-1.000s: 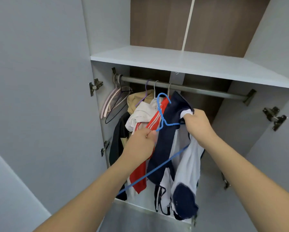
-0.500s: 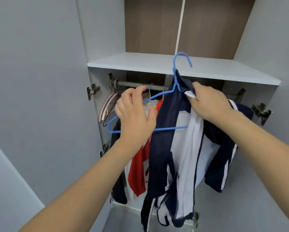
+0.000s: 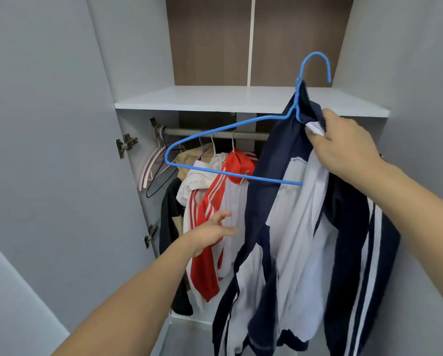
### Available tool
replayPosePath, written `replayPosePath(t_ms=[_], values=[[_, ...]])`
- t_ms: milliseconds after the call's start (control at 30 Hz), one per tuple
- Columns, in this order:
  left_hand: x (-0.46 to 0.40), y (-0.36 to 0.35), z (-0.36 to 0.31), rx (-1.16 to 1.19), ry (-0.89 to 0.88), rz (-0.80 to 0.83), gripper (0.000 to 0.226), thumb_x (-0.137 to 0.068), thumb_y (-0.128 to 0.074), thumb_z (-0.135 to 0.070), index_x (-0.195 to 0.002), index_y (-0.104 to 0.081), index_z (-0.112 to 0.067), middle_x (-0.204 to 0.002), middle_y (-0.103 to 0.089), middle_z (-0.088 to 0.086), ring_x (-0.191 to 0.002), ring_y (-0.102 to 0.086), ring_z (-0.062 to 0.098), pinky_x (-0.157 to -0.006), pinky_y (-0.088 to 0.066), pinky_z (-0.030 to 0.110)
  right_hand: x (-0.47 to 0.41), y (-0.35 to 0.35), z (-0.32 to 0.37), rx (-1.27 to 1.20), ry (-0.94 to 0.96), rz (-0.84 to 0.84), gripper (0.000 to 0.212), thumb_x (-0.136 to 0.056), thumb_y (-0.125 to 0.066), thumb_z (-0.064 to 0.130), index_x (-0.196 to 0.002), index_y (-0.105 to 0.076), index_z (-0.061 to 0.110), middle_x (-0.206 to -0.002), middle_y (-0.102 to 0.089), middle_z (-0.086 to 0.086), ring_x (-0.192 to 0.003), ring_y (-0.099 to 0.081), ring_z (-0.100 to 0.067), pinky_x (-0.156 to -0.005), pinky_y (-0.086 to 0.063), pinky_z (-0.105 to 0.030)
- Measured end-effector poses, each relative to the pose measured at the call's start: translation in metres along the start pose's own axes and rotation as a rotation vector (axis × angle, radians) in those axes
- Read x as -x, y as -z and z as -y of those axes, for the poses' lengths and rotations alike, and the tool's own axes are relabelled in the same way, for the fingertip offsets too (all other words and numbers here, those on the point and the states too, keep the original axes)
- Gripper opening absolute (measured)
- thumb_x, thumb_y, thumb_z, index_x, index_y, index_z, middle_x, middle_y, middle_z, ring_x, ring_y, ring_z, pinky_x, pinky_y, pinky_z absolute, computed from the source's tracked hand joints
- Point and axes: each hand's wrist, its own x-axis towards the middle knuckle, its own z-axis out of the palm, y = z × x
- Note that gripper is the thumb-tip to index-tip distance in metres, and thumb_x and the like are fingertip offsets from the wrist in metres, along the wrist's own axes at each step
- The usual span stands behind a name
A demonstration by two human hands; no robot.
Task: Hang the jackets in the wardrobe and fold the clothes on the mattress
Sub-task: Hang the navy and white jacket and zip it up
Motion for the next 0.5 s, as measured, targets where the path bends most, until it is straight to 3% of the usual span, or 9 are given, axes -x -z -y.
replayPosePath(t_ms=[67,100,167,200,233,300,400,500], values=[[-0.005,-0.007,-0.012,-0.015,0.038,0.167,0.086,-0.083,-0.076,-0.026,-0.152,-0.027,-0.044,-0.156,-0.024,-0.013,-0.148,-0.017,0.014,-0.12,-0.016,0.038,0.005,0.004,0.0,-0.054,0.012,0.007,0.023,-0.099,-0.045,0.035,-0.089,-0.043,0.015,-0.074,-0.05,0.0,-0.069,-0.049,-0.031,-0.062,-0.038,-0.039],[-0.005,-0.015,-0.019,-0.037,0.045,0.237,0.082,-0.08,-0.077,-0.028,-0.146,-0.035,-0.051,-0.156,-0.028,-0.02,-0.147,-0.022,0.012,-0.122,-0.012,0.042,0.007,0.006,0.001,-0.071,0.024,0.004,0.022,-0.099,-0.045,0.035,-0.088,-0.043,0.016,-0.074,-0.05,0.002,-0.069,-0.049,-0.03,-0.061,-0.037,-0.039],[-0.004,-0.029,-0.032,-0.115,0.044,0.359,0.046,-0.079,-0.077,-0.035,-0.114,-0.062,-0.061,-0.128,-0.056,-0.037,-0.129,-0.041,0.001,-0.122,-0.011,0.044,0.008,0.01,0.001,-0.07,0.048,-0.006,0.022,-0.098,-0.045,0.035,-0.086,-0.041,0.017,-0.072,-0.05,0.003,-0.068,-0.048,-0.029,-0.06,-0.036,-0.038],[-0.005,-0.033,-0.036,-0.128,0.032,0.388,0.034,-0.079,-0.076,-0.038,-0.107,-0.068,-0.056,-0.116,-0.063,-0.037,-0.123,-0.046,0.0,-0.121,-0.013,0.043,0.009,0.012,0.0,-0.054,0.061,-0.013,0.023,-0.098,-0.046,0.035,-0.086,-0.04,0.017,-0.071,-0.05,0.004,-0.068,-0.047,-0.029,-0.06,-0.035,-0.038],[-0.006,-0.035,-0.035,-0.12,0.026,0.394,0.033,-0.08,-0.076,-0.039,-0.112,-0.07,-0.045,-0.118,-0.066,-0.029,-0.123,-0.051,0.004,-0.12,-0.017,0.042,0.009,0.014,-0.003,-0.035,0.074,-0.019,0.023,-0.098,-0.046,0.035,-0.085,-0.039,0.017,-0.07,-0.049,0.005,-0.067,-0.047,-0.03,-0.059,-0.034,-0.038],[-0.004,-0.03,-0.031,-0.09,0.031,0.355,0.041,-0.085,-0.074,-0.036,-0.124,-0.067,-0.026,-0.124,-0.069,-0.011,-0.123,-0.058,0.013,-0.116,-0.03,0.038,0.011,0.016,-0.009,-0.013,0.098,-0.024,0.025,-0.098,-0.046,0.035,-0.083,-0.036,0.017,-0.068,-0.046,0.006,-0.066,-0.046,-0.03,-0.057,-0.031,-0.037],[0.006,-0.002,-0.019,0.053,0.054,0.246,0.033,-0.093,-0.068,-0.023,-0.125,-0.065,-0.014,-0.123,-0.07,0.003,-0.115,-0.066,0.02,-0.099,-0.05,0.034,0.02,0.012,-0.02,0.038,0.133,-0.005,0.026,-0.097,-0.046,0.037,-0.083,-0.033,0.019,-0.07,-0.049,0.002,-0.065,-0.045,-0.031,-0.057,-0.029,-0.037],[0.023,0.038,-0.02,0.301,0.056,0.067,0.037,-0.088,-0.069,-0.007,-0.125,-0.065,-0.004,-0.122,-0.068,0.017,-0.111,-0.067,0.032,-0.09,-0.056,0.039,0.034,0.0,-0.033,0.14,0.158,0.033,0.026,-0.096,-0.048,0.038,-0.087,-0.033,0.02,-0.08,-0.062,-0.012,-0.072,-0.059,-0.038,-0.058,-0.03,-0.037]])
